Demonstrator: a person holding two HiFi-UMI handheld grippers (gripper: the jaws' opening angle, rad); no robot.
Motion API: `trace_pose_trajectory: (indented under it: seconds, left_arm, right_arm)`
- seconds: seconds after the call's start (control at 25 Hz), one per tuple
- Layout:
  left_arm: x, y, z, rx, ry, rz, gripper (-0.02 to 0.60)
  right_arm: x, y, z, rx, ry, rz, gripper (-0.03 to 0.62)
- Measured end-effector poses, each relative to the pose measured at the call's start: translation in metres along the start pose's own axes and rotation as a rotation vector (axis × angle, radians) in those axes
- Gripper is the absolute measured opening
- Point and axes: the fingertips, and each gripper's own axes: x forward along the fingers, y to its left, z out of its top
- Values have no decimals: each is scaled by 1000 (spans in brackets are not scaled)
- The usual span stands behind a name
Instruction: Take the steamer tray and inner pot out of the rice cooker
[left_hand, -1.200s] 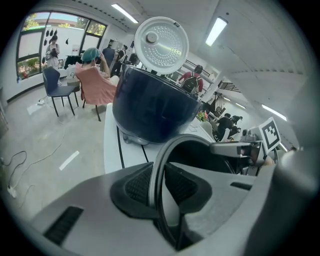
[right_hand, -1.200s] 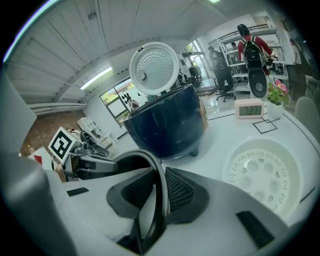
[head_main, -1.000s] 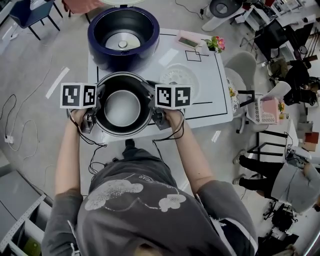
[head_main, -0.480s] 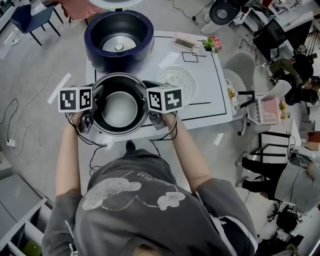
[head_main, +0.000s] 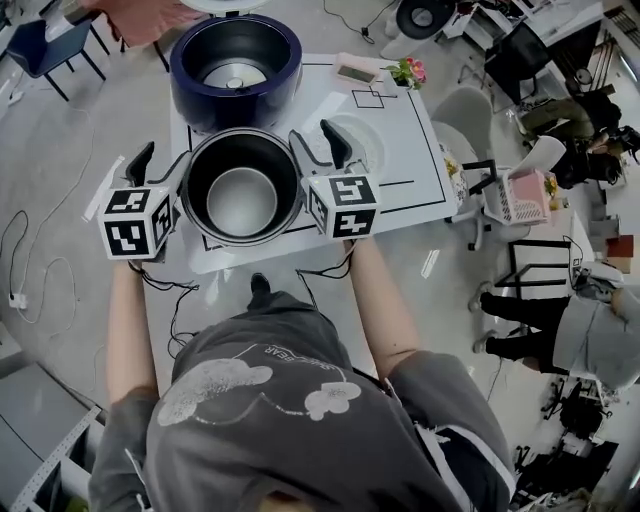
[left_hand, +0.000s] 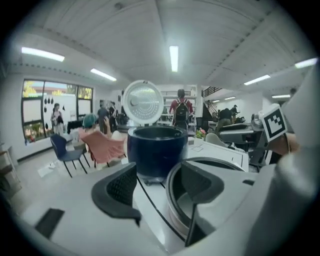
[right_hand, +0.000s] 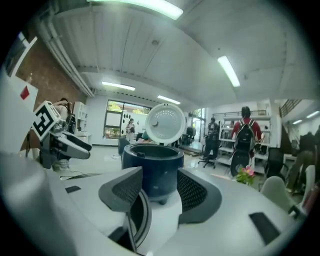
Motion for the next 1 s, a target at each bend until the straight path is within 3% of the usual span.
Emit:
trace_pose_trajectory:
  seconds: [0.2, 0.44, 0.64, 1.0]
  left_arm:
    - [-54, -2, 39, 100, -202, 26, 240]
    - [-109, -5, 58, 107, -353, 31, 110]
    - [-138, -15, 43, 85, -359, -16, 19]
    - [-185, -34, 0, 120, -318, -121, 8]
  right_arm:
    - [-49, 5, 30, -6, -115, -184, 213]
    - [-99, 29, 45, 1, -183, -309, 68]
    - [-128, 63, 46, 41, -192, -304, 29]
    - [-173, 119, 23, 164, -185, -307, 26]
